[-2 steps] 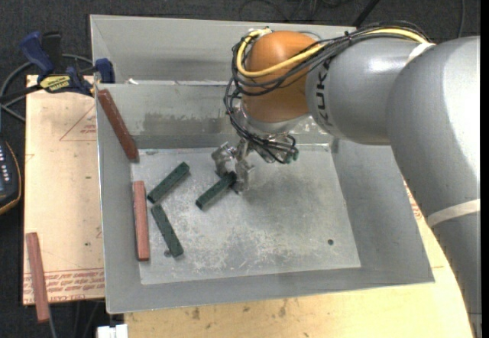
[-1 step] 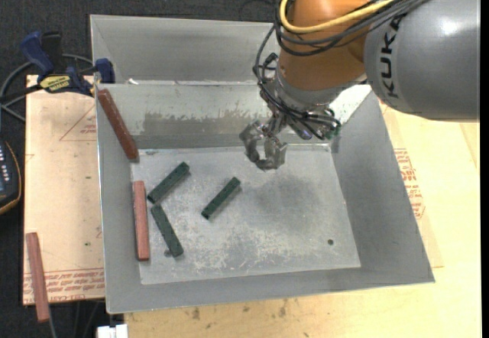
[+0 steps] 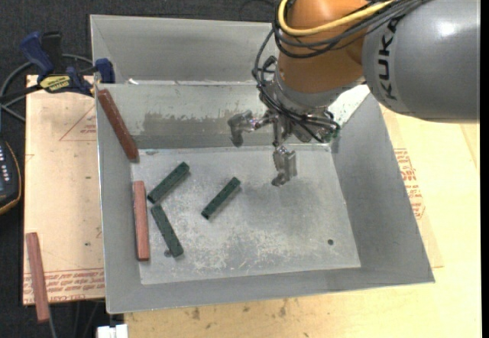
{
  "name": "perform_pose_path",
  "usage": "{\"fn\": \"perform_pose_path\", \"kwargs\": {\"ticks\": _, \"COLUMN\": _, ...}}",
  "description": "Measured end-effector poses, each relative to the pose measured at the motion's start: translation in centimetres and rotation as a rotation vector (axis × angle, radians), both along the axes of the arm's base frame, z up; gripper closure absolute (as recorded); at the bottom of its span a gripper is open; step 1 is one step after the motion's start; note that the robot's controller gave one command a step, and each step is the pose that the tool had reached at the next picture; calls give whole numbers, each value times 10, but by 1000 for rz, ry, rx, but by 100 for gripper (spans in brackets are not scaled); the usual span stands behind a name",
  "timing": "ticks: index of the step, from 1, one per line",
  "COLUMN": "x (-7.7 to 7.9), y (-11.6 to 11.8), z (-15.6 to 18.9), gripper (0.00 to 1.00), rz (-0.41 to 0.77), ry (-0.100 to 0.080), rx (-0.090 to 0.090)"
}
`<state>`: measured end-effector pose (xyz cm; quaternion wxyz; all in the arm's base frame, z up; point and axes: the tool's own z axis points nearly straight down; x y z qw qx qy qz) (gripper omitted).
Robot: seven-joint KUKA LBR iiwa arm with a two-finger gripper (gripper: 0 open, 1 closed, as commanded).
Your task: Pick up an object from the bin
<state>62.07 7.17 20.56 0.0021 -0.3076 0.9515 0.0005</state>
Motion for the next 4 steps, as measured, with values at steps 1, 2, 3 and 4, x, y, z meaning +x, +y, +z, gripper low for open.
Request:
{"fn": "perform_pose_path", "kwargs": {"ticks": 1, "x": 23, "y": 43, "z": -97, "gripper": 0, "rz": 252, "ry": 6, "rx": 0}}
{"fn": "perform_pose_path", "kwargs": {"ticks": 2, "x": -29, "y": 8, "z": -133, "gripper": 0, "rz": 202, "ry": 11, "rx": -2}}
{"fn": "perform_pose_path", "kwargs": {"ticks": 3, "x": -26, "y": 10, "z": -130, "gripper": 100, "rz": 203, "ry": 2, "rx": -1}}
{"fn": "perform_pose_path", "kwargs": {"ticks": 4, "x": 15, "y": 20, "z": 26, "gripper": 100, "rz": 119, "ry": -10, "rx": 0}}
